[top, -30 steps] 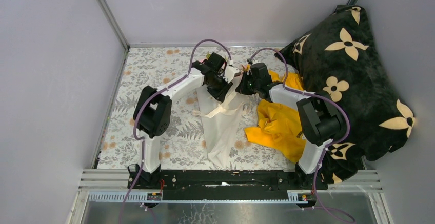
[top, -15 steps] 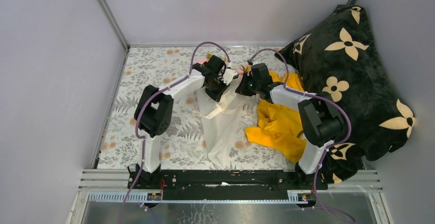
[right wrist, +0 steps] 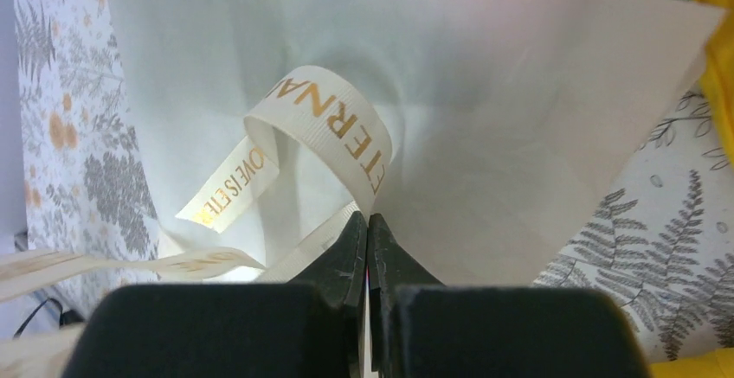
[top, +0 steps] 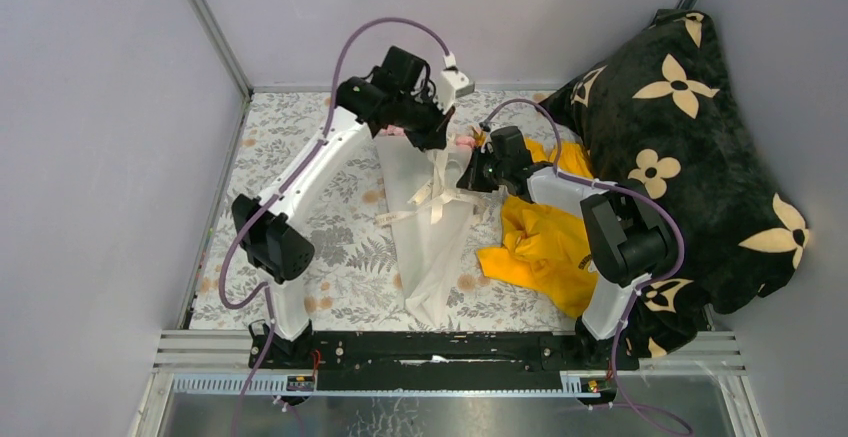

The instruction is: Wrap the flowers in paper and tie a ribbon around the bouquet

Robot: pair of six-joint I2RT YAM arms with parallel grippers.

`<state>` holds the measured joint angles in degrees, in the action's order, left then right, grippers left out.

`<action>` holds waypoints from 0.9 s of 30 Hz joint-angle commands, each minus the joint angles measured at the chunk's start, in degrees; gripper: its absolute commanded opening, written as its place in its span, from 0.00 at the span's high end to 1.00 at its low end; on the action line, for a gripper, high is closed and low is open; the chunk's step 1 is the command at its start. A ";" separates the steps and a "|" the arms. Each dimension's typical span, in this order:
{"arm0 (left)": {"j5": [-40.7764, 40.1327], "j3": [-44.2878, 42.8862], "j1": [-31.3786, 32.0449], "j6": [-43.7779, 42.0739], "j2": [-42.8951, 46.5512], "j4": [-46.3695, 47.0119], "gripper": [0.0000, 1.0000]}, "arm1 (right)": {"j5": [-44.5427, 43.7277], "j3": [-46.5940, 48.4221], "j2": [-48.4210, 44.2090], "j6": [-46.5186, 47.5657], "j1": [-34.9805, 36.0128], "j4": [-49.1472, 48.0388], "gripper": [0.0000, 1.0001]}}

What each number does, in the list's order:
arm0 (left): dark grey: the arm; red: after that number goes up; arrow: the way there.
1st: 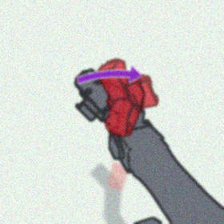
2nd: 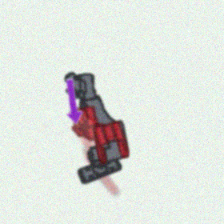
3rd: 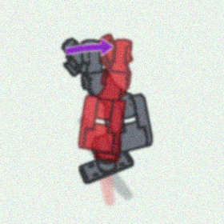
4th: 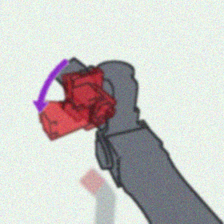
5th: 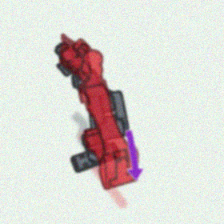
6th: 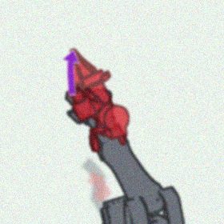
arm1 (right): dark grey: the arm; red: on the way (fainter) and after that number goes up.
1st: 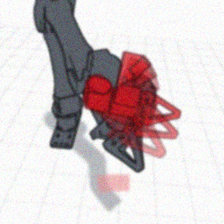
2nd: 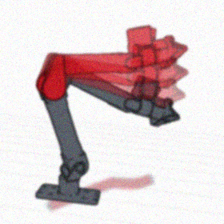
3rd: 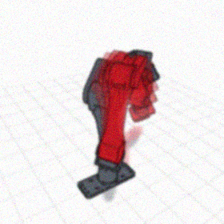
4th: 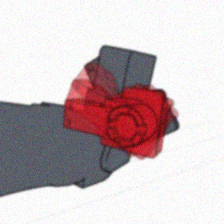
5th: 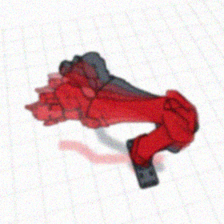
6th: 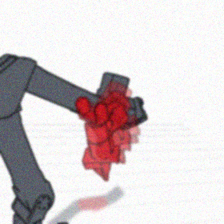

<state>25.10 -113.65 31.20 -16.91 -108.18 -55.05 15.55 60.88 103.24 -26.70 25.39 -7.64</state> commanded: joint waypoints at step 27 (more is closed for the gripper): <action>8.05 20.73 -3.71 -30.63 9.10 -4.08 0.38 | 19.69 2.63 1.86 7.46 -0.25 10.21 1.00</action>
<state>22.09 -92.77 18.09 -30.55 -101.16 -49.41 33.80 60.99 104.53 -19.16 25.34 1.54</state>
